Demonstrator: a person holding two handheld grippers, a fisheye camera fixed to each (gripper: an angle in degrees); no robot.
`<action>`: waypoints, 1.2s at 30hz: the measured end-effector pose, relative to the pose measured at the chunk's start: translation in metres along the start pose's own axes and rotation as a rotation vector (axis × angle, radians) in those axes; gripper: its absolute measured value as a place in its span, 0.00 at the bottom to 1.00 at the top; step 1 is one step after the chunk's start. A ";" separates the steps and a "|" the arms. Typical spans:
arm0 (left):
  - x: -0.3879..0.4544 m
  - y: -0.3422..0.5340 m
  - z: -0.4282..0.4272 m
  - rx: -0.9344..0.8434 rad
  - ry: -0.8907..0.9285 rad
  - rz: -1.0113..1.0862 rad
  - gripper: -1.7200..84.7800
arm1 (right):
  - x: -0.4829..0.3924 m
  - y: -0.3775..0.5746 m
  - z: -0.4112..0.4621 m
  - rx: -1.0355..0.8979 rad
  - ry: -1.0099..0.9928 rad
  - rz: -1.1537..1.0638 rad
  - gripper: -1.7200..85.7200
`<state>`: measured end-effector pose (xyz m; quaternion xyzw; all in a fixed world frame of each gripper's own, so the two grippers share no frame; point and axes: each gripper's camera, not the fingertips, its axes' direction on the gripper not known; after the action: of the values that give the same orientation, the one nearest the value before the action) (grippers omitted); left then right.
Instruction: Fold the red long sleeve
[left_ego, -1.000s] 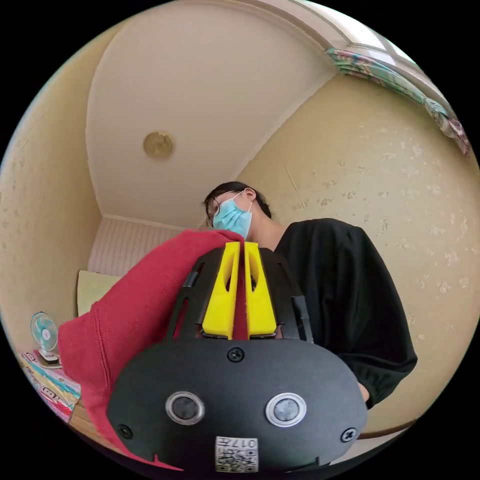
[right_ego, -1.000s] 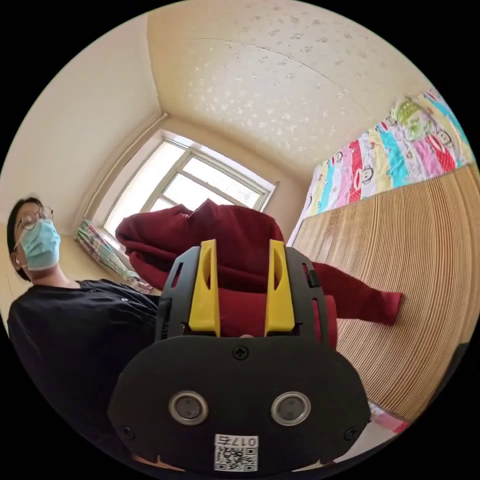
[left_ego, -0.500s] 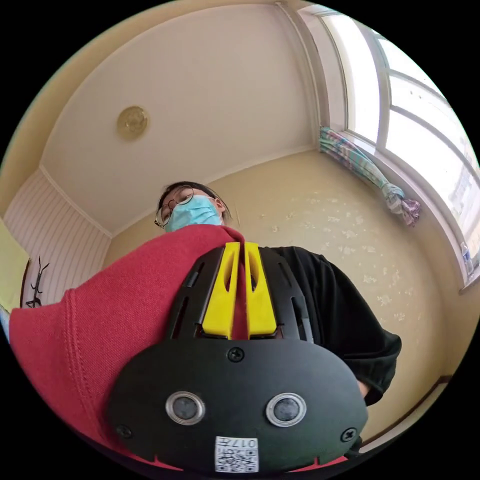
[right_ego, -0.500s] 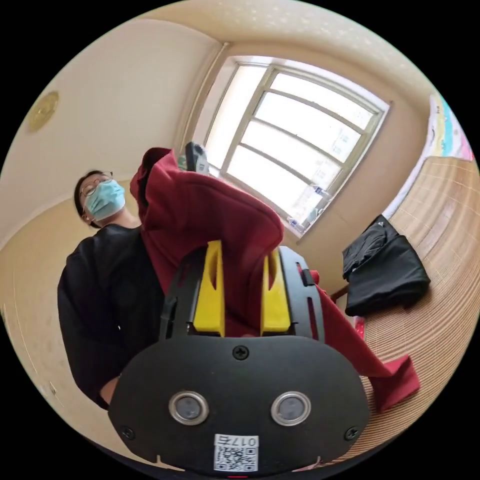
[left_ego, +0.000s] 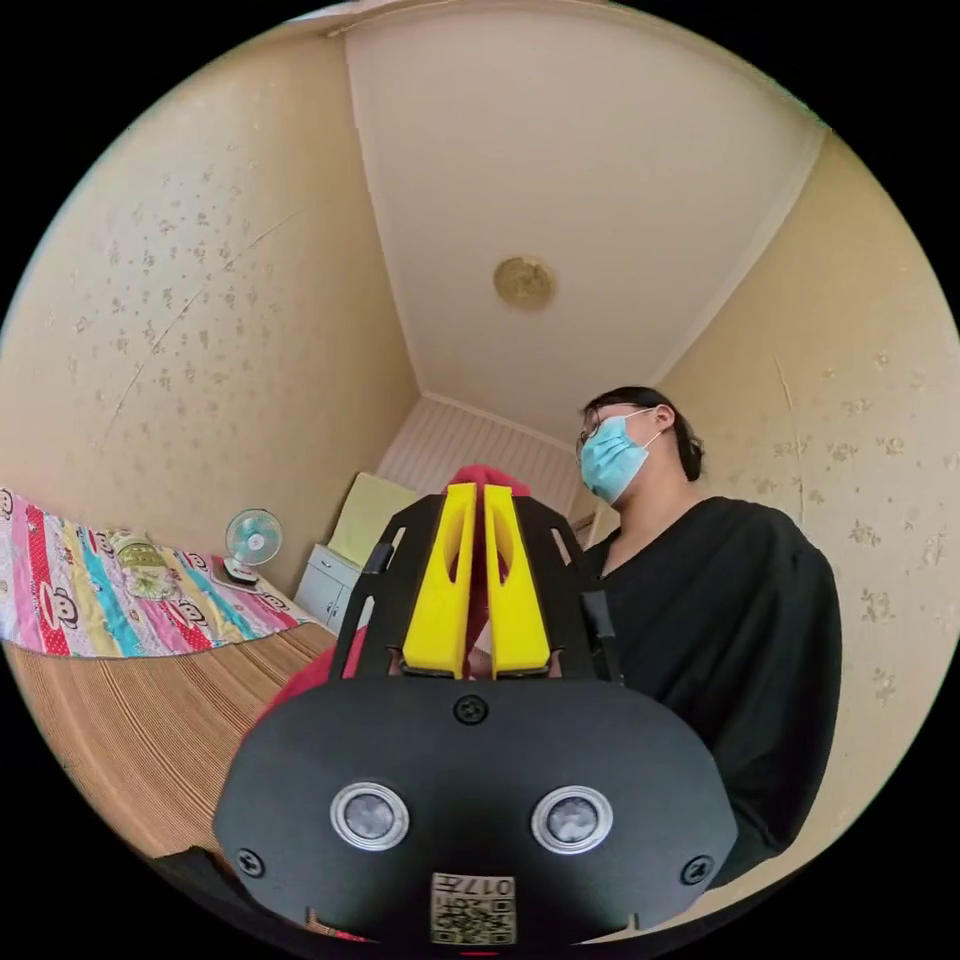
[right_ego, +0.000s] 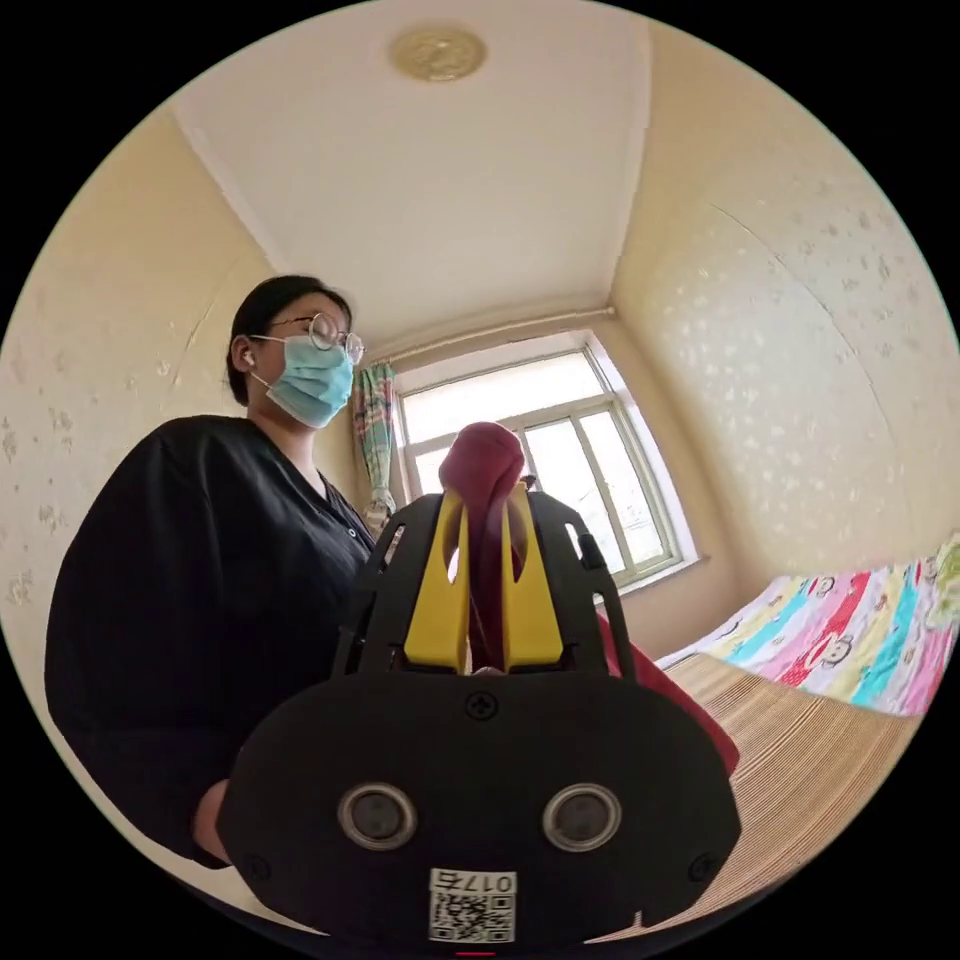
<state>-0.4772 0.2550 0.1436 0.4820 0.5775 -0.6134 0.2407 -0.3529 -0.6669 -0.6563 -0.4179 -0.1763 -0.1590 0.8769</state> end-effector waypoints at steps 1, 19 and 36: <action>0.000 -0.003 0.005 -0.008 0.014 0.019 0.01 | -0.022 -0.015 0.005 -0.007 -0.005 -0.065 0.06; -0.129 -0.209 0.128 0.081 0.288 0.203 0.02 | -0.057 -0.164 0.106 -0.152 0.724 -0.330 0.10; -0.525 0.098 0.095 -0.836 -1.027 -1.159 0.12 | 0.387 0.203 0.135 -1.042 1.225 0.872 0.08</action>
<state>-0.2033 0.0075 0.5412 -0.3496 0.7290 -0.5185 0.2783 0.0526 -0.4895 -0.5430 -0.6328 0.5873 -0.0672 0.5000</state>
